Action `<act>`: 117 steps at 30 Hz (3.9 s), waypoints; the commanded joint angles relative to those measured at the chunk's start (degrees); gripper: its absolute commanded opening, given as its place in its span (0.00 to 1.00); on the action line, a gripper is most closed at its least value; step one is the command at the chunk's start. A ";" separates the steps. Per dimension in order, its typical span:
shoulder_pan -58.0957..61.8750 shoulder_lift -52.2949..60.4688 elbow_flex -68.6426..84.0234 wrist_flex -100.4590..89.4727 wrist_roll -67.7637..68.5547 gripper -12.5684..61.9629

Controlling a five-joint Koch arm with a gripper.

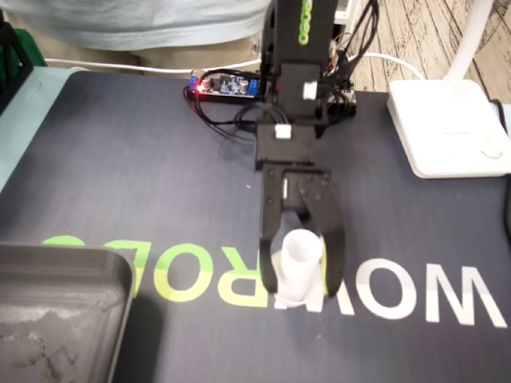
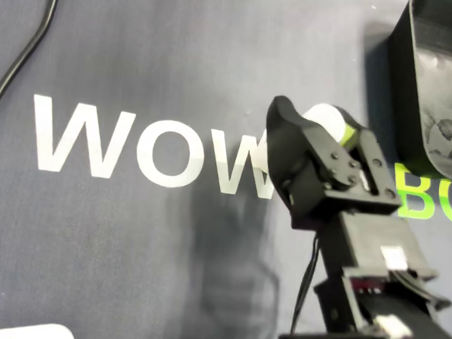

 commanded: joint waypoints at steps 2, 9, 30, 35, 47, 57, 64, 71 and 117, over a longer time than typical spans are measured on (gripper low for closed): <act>0.26 7.03 0.35 -3.16 0.09 0.53; 0.70 21.97 1.67 3.52 5.89 0.53; 6.68 32.52 1.67 33.49 82.88 0.54; 6.42 32.52 4.57 33.49 84.20 0.56; 6.50 32.52 14.77 33.22 84.55 0.60; 7.12 32.52 17.67 35.77 84.29 0.62; 7.12 32.52 17.67 37.62 84.29 0.62; 7.12 32.61 17.67 37.62 84.20 0.62; 7.12 32.52 17.67 37.62 84.20 0.62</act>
